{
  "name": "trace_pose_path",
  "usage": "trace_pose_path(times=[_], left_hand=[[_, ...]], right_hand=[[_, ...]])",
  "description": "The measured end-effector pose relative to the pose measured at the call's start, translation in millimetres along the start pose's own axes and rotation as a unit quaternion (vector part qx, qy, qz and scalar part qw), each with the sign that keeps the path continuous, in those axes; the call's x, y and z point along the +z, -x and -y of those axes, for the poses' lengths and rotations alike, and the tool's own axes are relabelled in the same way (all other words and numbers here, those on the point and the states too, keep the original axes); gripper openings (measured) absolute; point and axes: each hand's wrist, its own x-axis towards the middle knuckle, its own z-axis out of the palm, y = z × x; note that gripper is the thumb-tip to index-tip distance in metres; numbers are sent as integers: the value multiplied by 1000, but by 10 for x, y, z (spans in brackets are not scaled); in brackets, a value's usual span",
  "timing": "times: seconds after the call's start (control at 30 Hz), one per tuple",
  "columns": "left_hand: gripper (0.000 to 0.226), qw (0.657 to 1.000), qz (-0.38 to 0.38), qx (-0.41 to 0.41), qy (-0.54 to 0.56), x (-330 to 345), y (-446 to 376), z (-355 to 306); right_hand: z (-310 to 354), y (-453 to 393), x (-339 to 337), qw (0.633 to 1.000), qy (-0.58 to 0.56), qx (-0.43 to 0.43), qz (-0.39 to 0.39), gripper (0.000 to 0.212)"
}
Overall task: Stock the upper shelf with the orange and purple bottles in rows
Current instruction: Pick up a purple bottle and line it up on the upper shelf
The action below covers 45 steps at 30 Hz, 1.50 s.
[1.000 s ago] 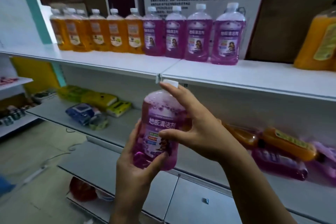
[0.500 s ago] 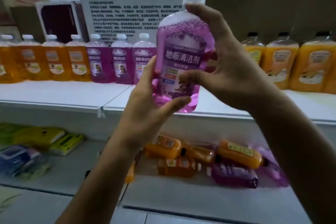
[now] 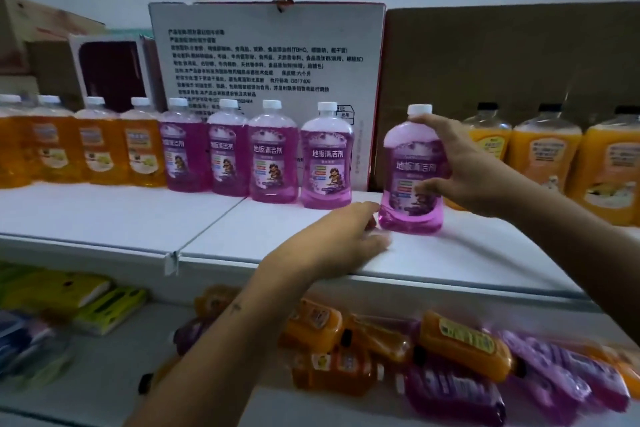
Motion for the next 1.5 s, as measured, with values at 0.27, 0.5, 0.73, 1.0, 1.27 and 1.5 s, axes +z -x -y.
trace_pose_path(times=[0.27,0.5,0.73,1.0,1.27,1.5], left_hand=[[42,999,0,17,-30,-1,-13,49],[28,1000,-1,8,8,-42,49,-14],[23,994,-104,21,-14,-21,180,-89],[24,928,-277,168,184,917,811,-715],[22,928,-154,129,315,1804,808,-1007],[18,931,-81,-72,348,2604,284,-943]], right_hand=[[-74,-362,344,999,20,25,-6,101],[37,-426,458,996,20,88,8,106],[413,226,175,984,-146,94,-50,68],[607,2122,-33,946,-232,124,-192,33],[63,2949,244,909,-256,236,-230,30],[-789,3196,438,880,-245,357,-194,28]])
